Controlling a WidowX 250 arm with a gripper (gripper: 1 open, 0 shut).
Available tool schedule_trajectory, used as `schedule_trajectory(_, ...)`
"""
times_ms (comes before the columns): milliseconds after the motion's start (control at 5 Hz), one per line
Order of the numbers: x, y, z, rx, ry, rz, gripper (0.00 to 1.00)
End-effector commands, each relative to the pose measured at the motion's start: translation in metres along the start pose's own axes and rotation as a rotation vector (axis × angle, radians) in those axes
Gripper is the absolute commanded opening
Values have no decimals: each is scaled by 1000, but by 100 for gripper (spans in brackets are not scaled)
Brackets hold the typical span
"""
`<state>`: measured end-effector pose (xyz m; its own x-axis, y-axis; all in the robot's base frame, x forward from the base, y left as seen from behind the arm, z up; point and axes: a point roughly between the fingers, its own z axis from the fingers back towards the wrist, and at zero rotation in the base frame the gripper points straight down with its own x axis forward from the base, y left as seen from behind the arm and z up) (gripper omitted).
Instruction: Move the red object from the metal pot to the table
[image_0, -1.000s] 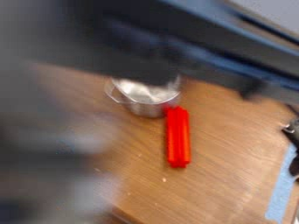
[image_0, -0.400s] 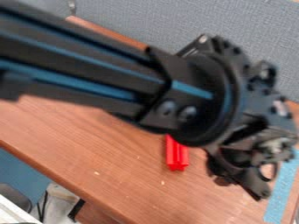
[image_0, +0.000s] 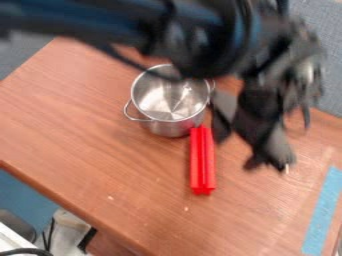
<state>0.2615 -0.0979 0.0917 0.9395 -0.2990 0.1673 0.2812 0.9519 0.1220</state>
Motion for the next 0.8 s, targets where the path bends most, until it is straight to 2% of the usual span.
schedule_trajectory(0, 22, 30, 56, -35, -76, -62, 100)
schedule_trajectory(200, 15, 65, 52, -82, -110, -66, 100)
schedule_trajectory(400, -18, 81, 40, -112, -84, 19, 100)
schedule_trajectory(600, -67, 105, 33, -113, -86, 19, 100)
